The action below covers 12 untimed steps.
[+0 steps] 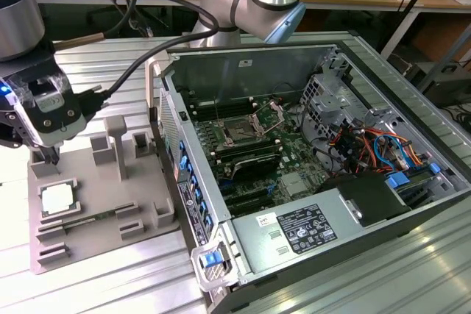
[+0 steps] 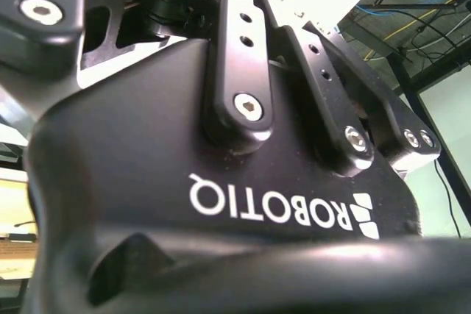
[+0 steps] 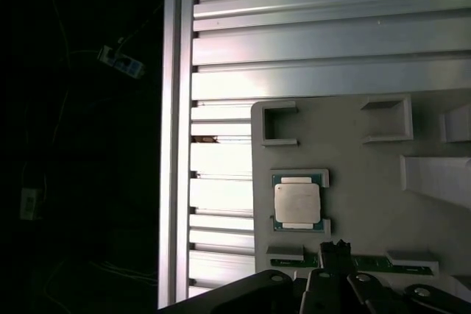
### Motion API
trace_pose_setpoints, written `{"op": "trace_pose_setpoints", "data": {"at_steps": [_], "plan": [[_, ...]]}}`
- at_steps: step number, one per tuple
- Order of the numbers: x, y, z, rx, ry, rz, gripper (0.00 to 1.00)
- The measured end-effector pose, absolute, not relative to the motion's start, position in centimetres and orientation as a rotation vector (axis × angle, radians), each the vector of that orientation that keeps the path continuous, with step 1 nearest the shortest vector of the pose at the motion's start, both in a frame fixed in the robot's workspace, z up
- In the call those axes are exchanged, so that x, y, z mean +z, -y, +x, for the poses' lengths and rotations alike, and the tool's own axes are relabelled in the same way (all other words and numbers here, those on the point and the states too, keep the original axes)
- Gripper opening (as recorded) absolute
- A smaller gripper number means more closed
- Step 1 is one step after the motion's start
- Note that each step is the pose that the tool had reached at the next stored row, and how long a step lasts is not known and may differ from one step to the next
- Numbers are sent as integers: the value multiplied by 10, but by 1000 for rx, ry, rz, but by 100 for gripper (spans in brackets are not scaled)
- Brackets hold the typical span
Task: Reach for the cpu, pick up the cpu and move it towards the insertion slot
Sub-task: 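Reach for the cpu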
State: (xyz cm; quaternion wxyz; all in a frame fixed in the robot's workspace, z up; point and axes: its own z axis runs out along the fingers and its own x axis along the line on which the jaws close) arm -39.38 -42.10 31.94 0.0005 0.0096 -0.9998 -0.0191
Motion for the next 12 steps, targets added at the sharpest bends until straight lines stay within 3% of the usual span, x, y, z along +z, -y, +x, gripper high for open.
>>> {"op": "trace_pose_setpoints", "data": {"at_steps": [12], "plan": [[316, 421, -394, -60, 3140, 30, 11]]}}
